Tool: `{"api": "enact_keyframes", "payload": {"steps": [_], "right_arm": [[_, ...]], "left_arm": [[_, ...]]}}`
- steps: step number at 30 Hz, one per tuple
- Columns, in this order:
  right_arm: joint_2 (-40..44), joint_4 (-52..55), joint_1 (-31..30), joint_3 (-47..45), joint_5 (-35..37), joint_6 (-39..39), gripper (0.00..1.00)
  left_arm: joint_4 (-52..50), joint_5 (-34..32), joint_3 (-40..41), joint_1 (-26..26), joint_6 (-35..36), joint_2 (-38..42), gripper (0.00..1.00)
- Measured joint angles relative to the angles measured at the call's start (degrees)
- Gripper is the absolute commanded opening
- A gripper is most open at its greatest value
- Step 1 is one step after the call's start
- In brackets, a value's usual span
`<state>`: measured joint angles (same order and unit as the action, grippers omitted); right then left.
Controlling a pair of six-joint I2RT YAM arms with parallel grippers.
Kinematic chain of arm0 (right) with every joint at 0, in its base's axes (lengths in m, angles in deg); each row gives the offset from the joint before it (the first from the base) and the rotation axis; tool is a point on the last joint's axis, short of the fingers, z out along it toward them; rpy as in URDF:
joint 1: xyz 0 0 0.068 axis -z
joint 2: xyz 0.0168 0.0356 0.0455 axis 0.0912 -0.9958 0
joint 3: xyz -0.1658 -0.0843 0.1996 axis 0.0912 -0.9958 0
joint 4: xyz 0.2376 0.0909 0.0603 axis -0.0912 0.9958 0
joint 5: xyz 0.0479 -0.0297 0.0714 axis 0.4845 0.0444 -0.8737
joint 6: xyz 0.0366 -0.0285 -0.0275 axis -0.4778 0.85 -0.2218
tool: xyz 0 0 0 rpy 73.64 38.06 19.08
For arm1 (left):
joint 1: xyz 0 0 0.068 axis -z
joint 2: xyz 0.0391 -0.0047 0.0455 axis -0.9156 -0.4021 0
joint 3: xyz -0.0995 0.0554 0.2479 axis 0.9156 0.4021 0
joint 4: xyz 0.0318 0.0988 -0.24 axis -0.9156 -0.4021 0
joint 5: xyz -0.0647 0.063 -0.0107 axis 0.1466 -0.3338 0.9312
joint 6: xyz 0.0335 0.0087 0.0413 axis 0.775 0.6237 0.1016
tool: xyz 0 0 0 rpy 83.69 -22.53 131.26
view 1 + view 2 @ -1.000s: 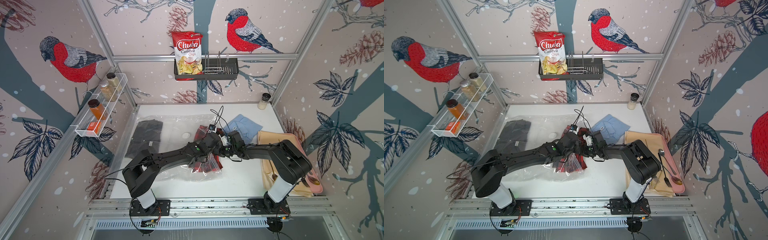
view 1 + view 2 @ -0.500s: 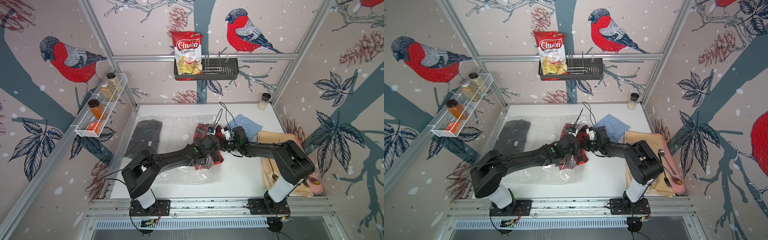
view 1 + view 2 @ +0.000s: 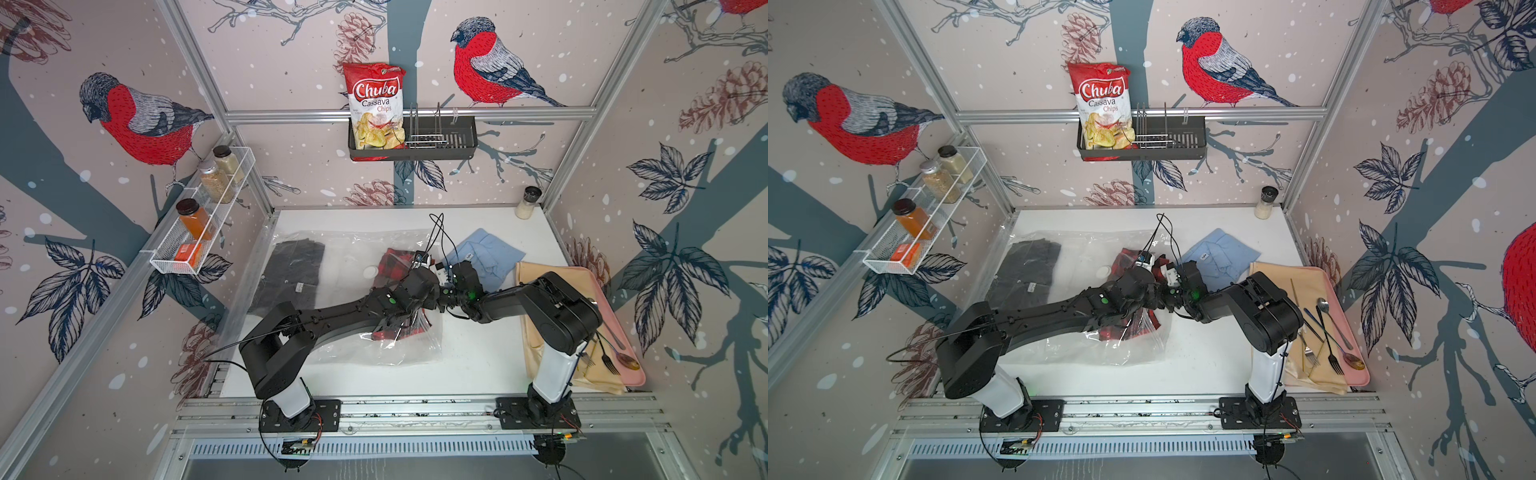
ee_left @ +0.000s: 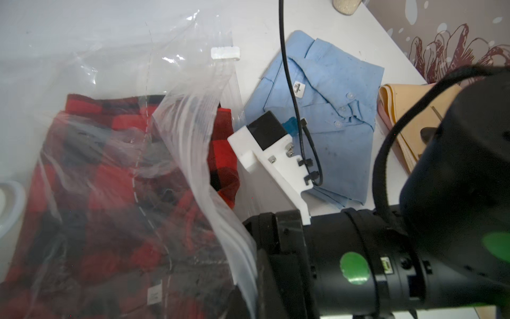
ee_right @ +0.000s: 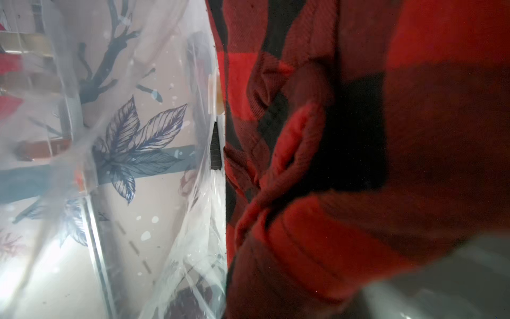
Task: Place the folded shirt into the vacuum bag
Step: Place the shirt in the vacuum bag.
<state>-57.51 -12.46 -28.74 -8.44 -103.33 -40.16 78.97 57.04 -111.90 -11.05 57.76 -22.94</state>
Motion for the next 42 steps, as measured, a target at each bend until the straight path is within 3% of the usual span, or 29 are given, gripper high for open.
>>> {"api": "enact_keyframes", "payload": {"steps": [24, 34, 42], "right_arm": [[-5.27, -5.29, -6.45, 5.05, 4.02, -3.52, 0.0], [-12.35, -7.63, -9.81, 13.46, 9.27, -7.8, 0.0], [-17.49, -6.38, -13.03, 21.84, 12.0, -9.05, 0.0]], "left_arm": [[2.08, -4.61, 2.62, 0.04, 0.63, 10.16, 0.0], [3.52, -2.69, 2.73, 0.11, 0.15, 12.07, 0.0], [3.89, -4.72, 2.73, 0.42, -0.02, 13.38, 0.0]]}}
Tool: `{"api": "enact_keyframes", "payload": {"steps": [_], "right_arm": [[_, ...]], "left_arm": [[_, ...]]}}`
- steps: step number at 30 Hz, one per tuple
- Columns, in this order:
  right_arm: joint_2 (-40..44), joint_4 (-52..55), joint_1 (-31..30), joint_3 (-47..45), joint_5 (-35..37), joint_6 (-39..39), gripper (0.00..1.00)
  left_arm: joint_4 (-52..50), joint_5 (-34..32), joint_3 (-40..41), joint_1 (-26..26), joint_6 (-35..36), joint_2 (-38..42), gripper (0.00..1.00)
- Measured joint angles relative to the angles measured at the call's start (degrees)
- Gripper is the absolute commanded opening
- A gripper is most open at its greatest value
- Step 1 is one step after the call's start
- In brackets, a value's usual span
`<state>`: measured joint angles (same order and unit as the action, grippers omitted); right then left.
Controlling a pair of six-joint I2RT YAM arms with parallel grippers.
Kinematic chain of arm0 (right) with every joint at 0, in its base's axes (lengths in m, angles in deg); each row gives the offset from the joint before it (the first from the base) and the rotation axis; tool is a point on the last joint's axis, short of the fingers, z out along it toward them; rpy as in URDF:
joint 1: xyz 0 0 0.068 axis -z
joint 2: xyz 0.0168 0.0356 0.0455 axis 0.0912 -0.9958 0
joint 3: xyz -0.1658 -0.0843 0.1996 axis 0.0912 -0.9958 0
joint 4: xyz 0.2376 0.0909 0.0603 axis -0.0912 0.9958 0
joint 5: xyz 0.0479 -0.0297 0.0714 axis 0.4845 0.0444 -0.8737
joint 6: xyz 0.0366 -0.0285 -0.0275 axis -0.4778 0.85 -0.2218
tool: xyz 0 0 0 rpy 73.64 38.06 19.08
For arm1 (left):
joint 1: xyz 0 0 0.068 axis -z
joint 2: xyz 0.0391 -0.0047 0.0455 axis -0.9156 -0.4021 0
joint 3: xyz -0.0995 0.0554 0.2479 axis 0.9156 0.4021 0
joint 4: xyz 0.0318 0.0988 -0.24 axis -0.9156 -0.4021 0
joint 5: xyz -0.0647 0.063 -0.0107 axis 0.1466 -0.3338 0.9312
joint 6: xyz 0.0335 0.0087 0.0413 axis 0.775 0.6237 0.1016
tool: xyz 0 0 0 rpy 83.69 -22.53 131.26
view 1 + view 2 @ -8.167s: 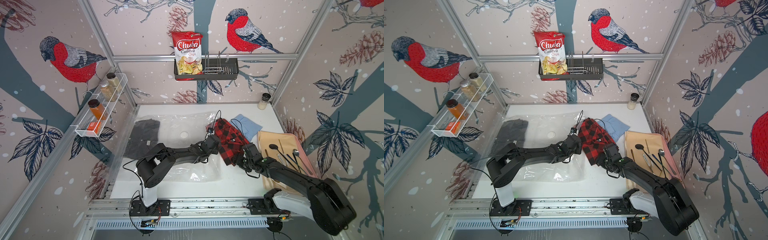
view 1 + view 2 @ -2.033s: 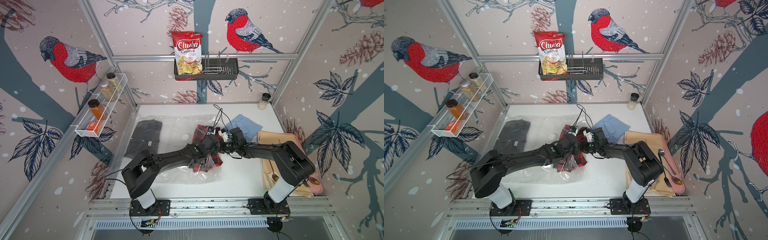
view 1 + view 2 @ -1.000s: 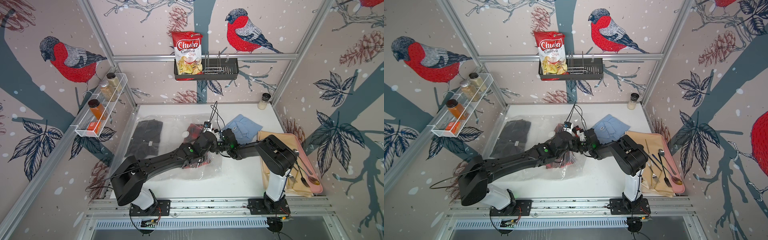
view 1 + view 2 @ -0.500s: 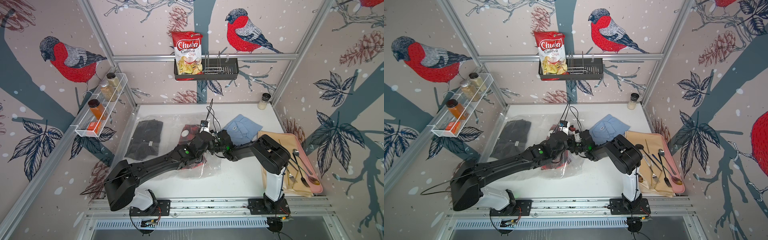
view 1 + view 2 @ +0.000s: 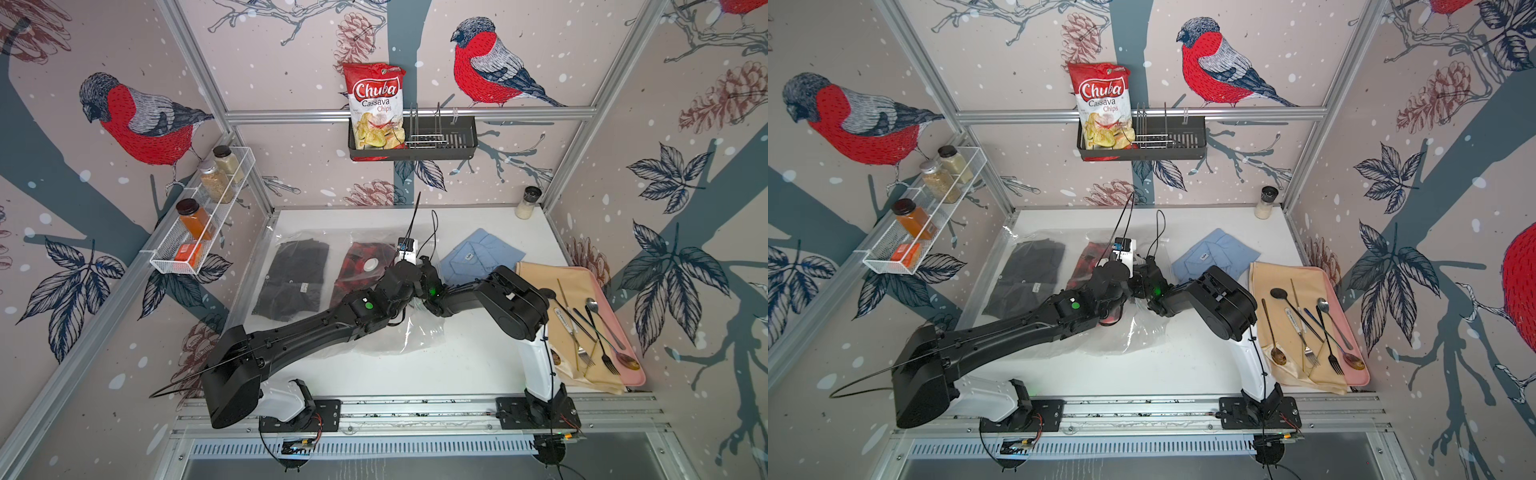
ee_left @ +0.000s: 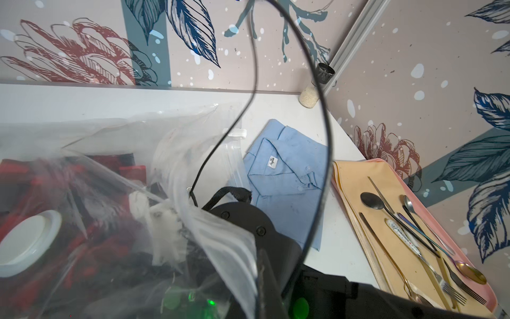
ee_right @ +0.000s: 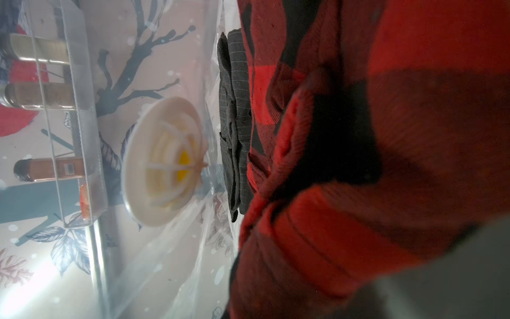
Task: Place the folded shirt into the vacuum bag
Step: Place the shirt in the vacuum bag.
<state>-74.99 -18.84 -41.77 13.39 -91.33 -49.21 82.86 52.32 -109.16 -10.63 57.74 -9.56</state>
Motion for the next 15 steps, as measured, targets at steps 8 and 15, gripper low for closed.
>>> {"api": "enact_keyframes", "payload": {"steps": [8, 15], "right_arm": [[-4.63, 3.06, -2.38, 6.34, 1.36, 0.07, 0.0], [-8.0, 5.01, -3.32, 10.34, 0.22, 1.68, 0.0]], "left_arm": [[1.31, -0.98, 0.66, 0.22, -0.44, 0.57, 0.0], [2.1, 0.55, 1.46, 0.33, -0.87, 0.72, 0.0]]}}
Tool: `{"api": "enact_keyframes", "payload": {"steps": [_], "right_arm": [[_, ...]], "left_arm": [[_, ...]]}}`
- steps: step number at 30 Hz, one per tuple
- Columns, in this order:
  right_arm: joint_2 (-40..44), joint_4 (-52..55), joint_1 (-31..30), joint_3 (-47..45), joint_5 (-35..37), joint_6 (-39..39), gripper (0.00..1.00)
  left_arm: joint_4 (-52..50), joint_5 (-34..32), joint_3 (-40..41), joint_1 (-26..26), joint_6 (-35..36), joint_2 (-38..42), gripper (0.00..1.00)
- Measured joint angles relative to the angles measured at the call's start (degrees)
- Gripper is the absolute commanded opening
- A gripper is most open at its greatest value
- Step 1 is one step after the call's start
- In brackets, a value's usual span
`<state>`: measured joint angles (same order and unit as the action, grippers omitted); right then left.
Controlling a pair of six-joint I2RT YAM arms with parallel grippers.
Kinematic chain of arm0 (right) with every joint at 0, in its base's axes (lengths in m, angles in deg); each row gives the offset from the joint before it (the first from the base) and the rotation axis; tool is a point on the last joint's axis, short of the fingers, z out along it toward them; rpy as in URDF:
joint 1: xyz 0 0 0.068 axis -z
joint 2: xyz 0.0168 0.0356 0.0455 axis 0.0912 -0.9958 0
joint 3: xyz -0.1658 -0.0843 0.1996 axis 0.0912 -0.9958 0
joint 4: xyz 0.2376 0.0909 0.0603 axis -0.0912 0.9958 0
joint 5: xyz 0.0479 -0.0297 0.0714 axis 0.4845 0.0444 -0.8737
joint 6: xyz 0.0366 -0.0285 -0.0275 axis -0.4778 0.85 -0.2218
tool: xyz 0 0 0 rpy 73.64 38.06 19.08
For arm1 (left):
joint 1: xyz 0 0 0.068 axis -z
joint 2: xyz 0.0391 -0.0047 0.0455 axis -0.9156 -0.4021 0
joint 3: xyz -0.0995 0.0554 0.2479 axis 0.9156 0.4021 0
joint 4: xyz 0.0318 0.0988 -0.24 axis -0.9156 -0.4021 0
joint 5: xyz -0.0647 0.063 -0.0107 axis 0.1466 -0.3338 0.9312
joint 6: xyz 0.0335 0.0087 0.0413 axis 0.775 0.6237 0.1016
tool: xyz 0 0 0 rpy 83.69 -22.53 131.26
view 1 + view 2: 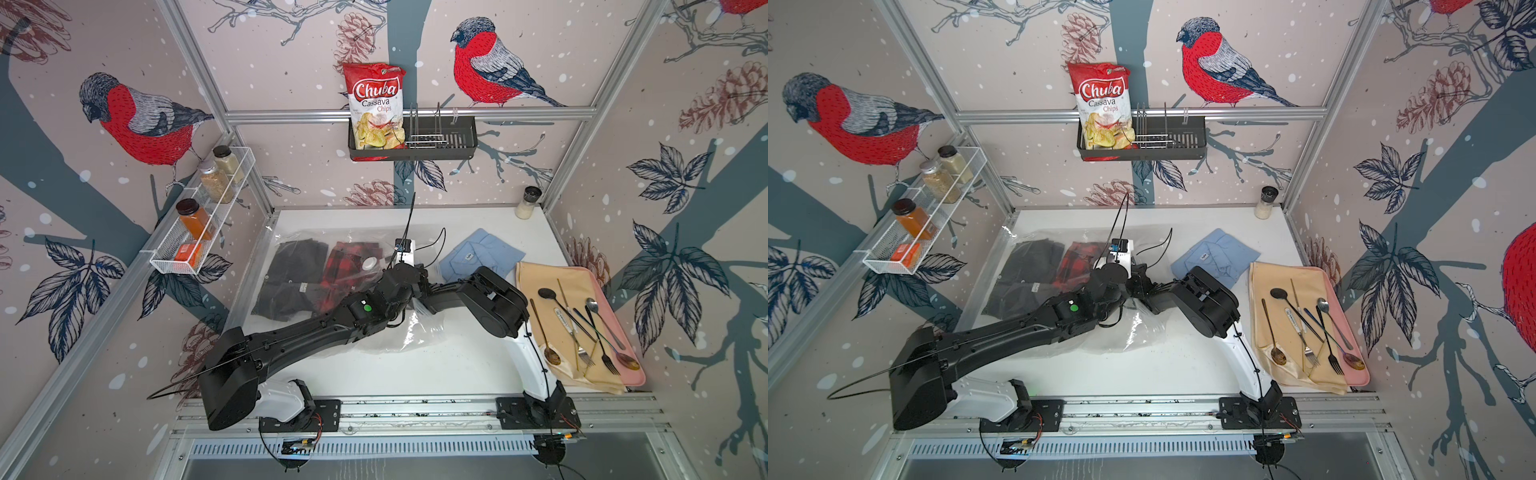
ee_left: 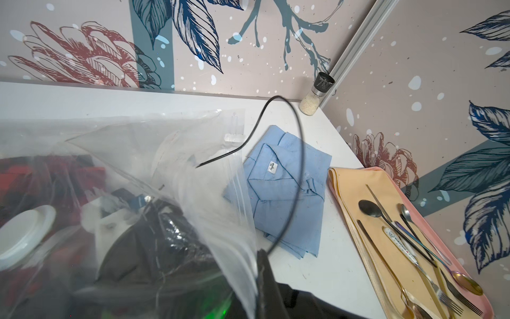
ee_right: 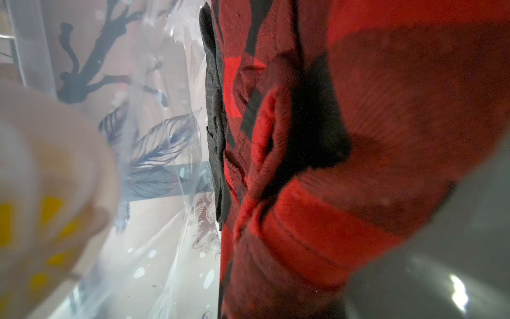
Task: Place the folded shirt into the vacuum bag
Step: Place the shirt in the vacuum bag.
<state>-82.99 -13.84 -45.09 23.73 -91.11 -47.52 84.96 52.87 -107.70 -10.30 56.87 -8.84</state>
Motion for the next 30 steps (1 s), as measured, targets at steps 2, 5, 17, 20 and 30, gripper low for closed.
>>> {"api": "enact_keyframes", "payload": {"steps": [2, 5, 17, 20, 30], "right_arm": [[-1.03, 0.02, -0.42, 0.7, -0.42, 0.37, 0.0], [-2.21, -0.02, -0.76, 1.49, -0.79, 1.29, 0.0], [-6.84, 0.11, -1.62, 8.39, -2.05, 3.02, 0.0], [-8.39, 0.17, -1.81, 10.86, -2.36, 3.04, 0.0], [-5.62, 1.42, -1.36, 7.37, -1.9, 4.79, 0.18]], "left_arm": [[0.0, 0.42, 0.0, 0.02, 0.0, 0.0, 0.0], [0.02, 1.46, 0.0, 0.04, 0.0, 0.0, 0.0], [0.42, 2.86, 0.0, 0.04, -0.17, 0.26, 0.0], [0.42, 2.95, -0.02, 0.04, -0.17, 0.26, 0.0], [1.18, 2.78, 0.5, 0.04, -0.22, 0.2, 0.0]]}}
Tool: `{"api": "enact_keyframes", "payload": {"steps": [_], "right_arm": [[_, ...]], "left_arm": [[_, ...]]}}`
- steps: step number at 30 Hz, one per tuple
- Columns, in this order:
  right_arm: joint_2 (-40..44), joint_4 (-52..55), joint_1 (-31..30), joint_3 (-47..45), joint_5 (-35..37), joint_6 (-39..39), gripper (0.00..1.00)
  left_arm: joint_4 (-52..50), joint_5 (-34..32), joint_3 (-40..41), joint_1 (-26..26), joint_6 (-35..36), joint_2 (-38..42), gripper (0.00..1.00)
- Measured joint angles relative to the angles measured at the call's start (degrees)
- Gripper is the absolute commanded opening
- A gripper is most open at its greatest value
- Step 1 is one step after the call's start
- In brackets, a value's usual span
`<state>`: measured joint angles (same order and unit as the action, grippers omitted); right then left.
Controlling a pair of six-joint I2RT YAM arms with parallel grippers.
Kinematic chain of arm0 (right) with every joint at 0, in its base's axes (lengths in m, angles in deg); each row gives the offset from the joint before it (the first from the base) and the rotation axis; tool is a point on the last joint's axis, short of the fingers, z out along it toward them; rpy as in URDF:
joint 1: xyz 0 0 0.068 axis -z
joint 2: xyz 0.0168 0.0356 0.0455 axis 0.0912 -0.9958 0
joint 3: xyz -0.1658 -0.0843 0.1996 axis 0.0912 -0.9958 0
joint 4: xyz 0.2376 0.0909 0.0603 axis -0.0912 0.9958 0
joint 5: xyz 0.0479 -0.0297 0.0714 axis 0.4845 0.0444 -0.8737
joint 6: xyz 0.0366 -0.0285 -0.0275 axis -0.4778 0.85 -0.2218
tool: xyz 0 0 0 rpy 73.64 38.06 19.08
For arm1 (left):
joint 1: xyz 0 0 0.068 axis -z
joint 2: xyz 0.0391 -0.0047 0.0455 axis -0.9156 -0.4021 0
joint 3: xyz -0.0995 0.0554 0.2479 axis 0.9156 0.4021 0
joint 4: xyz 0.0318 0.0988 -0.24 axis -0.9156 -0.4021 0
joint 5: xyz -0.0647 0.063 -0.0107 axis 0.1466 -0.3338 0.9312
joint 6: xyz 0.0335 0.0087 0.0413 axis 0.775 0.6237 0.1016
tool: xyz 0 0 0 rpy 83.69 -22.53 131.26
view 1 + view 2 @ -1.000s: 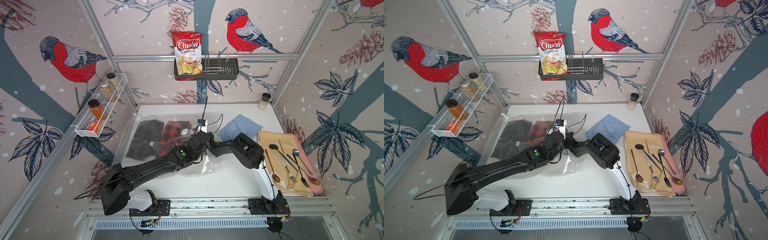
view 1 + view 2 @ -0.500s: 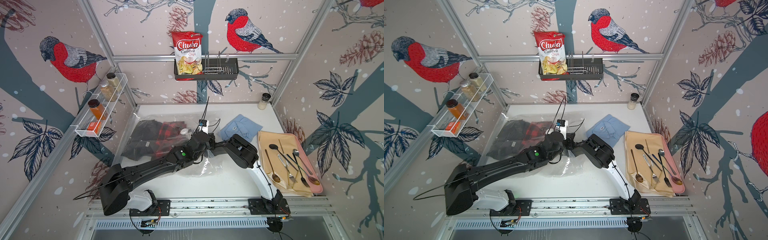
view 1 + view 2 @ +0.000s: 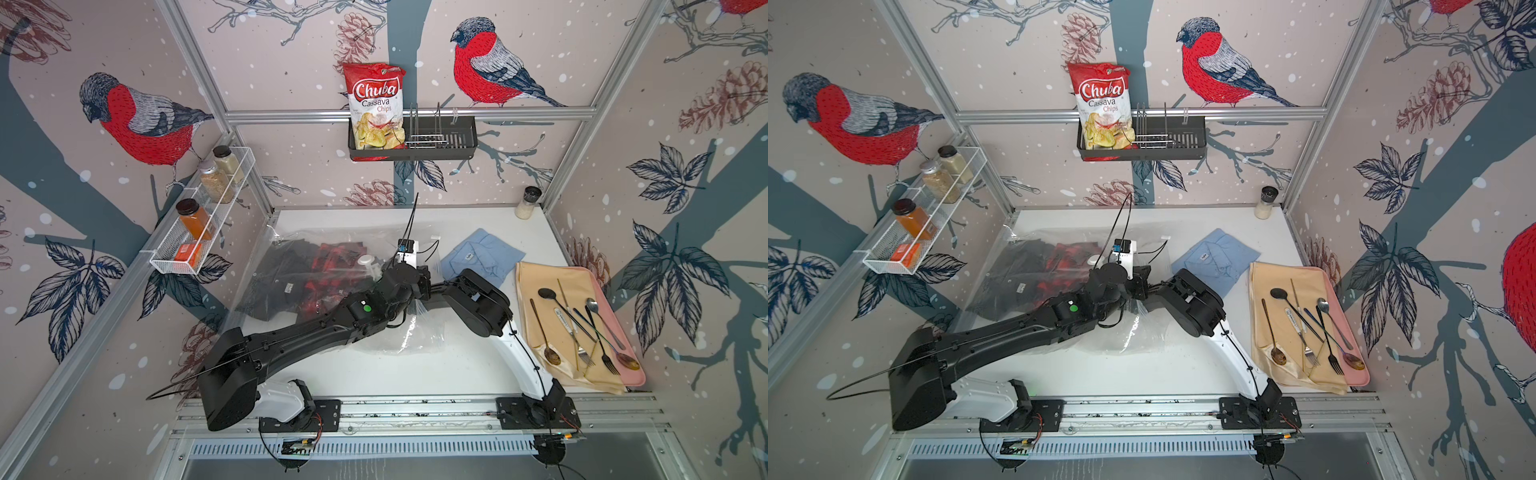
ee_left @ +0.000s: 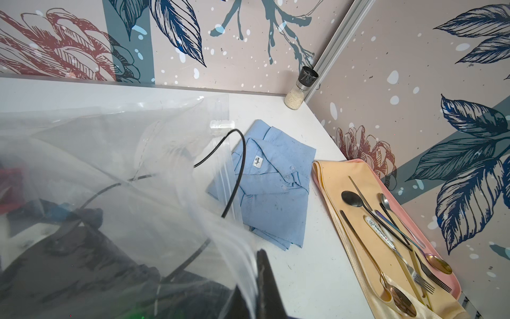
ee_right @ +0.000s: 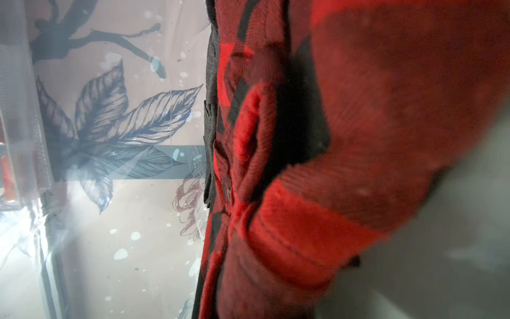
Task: Place the folded shirt into the vacuum bag
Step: Place the shirt in the vacuum bag.
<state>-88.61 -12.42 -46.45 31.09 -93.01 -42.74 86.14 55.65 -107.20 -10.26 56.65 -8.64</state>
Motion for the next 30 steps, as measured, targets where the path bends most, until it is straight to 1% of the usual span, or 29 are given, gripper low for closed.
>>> {"api": "enact_keyframes", "payload": {"steps": [1, 2, 5, 8, 14, 18, 21, 26, 30], "right_arm": [[1.29, 1.03, 0.26, -1.4, 0.17, 0.46, 0.26], [2.73, 1.81, 0.61, -2.86, 0.48, 1.03, 0.31], [6.91, 2.93, 1.55, -6.8, 1.25, 2.62, 0.41], [10.23, 3.04, 2.27, -10.36, 1.6, 2.95, 0.46], [15.74, 4.31, 3.56, -19.02, 1.88, 3.34, 0.51], [20.37, 4.52, 5.14, -25.94, 2.71, 3.93, 0.56], [23.61, 4.15, 6.03, -29.44, 2.91, 4.39, 0.58], [28.89, 3.02, 7.41, -34.32, 2.86, 5.38, 0.59], [32.76, 1.88, 9.77, -39.08, 2.86, 5.44, 0.6]], "left_arm": [[0.26, -0.17, 0.28, 0.02, 0.0, -0.07, 0.0], [0.42, -0.44, 0.48, 0.02, 0.0, -0.22, 0.0], [0.76, -1.49, 0.68, -0.02, 0.02, -0.9, 0.0], [1.16, -1.68, 0.81, -0.24, 0.02, -1.31, 0.0], [2.38, -1.51, 0.94, -0.35, 0.07, -1.46, 0.0], [2.32, -2.21, 1.57, -0.87, 0.07, -1.27, 0.0], [1.99, -3.08, 2.14, -1.36, 0.07, -1.31, 0.0], [1.79, -3.93, 2.86, -1.49, 0.07, -1.77, 0.0], [1.68, -4.15, 3.74, -1.55, 0.04, -2.21, 0.0]]}}
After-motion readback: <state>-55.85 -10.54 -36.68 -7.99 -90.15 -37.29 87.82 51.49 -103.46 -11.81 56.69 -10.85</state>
